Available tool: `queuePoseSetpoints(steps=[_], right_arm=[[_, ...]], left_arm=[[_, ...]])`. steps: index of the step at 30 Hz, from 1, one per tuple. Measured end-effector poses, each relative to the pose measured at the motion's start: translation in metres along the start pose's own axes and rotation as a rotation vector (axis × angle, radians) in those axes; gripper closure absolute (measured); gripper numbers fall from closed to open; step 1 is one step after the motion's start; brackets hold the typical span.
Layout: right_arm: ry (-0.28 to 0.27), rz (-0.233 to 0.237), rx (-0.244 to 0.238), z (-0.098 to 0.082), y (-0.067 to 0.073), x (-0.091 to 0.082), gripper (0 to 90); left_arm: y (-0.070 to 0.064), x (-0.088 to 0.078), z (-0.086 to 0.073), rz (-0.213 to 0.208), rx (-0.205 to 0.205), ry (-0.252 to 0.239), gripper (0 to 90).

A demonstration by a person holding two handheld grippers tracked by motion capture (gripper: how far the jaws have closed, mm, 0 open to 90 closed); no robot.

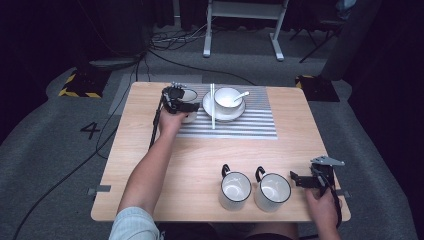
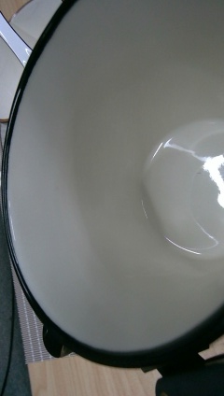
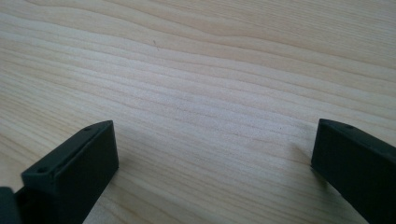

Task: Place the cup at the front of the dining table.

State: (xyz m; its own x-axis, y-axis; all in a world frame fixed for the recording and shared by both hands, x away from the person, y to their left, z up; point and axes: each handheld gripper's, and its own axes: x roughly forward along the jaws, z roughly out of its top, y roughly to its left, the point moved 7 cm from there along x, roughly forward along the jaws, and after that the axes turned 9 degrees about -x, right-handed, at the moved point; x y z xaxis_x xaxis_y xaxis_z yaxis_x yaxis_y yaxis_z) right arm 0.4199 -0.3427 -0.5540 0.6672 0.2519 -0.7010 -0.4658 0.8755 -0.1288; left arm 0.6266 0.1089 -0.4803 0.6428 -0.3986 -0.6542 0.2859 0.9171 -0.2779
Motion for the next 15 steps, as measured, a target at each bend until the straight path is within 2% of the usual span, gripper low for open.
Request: queuePoseSetpoints(steps=[5,7,15], right_arm=[[0.000,0.001,0.000,0.000,0.000,0.000,0.8],[0.000,0.001,0.000,0.000,0.000,0.000,0.8],[0.000,0.001,0.000,0.000,0.000,0.000,0.8]], left_arm=[[0.001,0.005,-0.009,0.004,0.015,0.022,3.4],[0.001,0.008,-0.012,0.010,0.035,0.036,3.4],[-0.001,0.013,-0.016,0.017,0.051,0.040,3.4]])
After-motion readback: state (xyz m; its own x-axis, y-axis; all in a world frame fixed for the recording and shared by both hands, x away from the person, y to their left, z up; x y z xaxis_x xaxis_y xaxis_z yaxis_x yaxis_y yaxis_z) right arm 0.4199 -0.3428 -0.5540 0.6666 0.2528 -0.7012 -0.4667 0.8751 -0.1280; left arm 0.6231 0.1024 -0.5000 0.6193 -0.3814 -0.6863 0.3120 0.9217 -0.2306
